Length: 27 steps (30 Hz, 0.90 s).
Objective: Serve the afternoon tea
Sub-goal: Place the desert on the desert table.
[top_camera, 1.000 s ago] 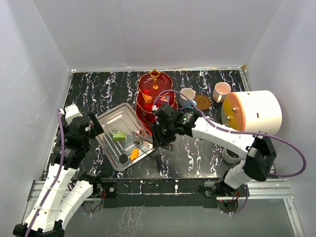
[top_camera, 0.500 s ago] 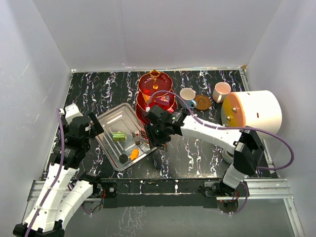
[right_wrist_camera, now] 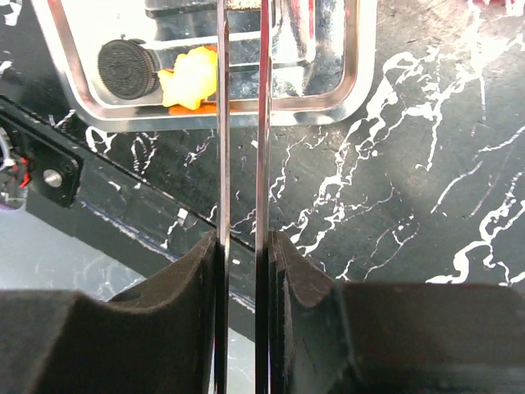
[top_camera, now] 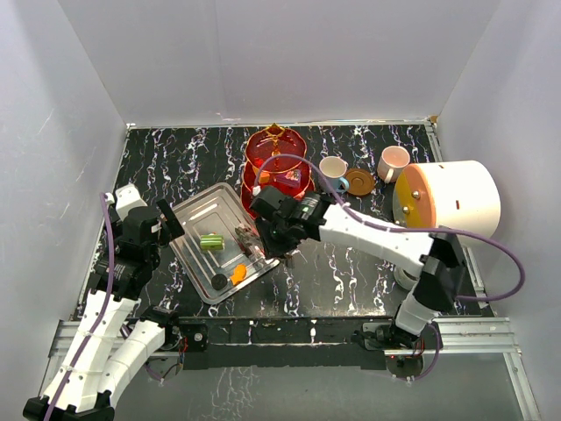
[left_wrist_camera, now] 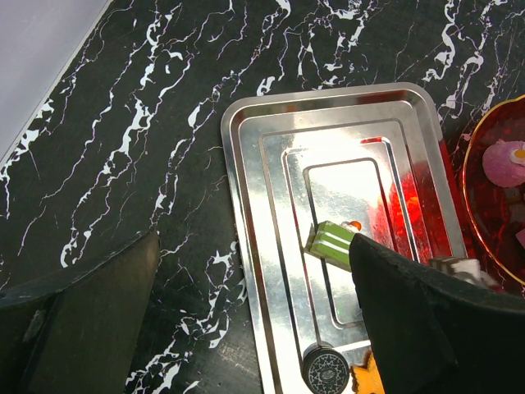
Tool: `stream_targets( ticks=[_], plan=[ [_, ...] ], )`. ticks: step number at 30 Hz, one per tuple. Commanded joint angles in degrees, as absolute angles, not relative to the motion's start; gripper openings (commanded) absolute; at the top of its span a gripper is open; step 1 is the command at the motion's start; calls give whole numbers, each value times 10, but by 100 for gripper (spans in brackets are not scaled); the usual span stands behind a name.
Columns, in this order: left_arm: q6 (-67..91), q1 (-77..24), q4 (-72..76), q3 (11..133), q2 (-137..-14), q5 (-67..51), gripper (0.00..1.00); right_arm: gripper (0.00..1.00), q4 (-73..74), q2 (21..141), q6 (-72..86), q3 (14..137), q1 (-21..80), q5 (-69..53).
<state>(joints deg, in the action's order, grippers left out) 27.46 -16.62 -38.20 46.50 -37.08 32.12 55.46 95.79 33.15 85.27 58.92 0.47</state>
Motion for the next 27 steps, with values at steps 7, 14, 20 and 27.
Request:
stream_targets(
  ticks=[7,14,20,27],
  plan=[
    [270,-167,-378,478,-366,325,99,17,662,778,341,928,573,87],
    [267,-167,-375,477,-367,317,99,17,691,739,338,941,529,127],
    [267,-167,-376,478,-366,319,99,17,689,764,304,942,490,104],
    [269,-167,-378,478,-366,325,99,17,641,788,285,926,483,70]
  ],
)
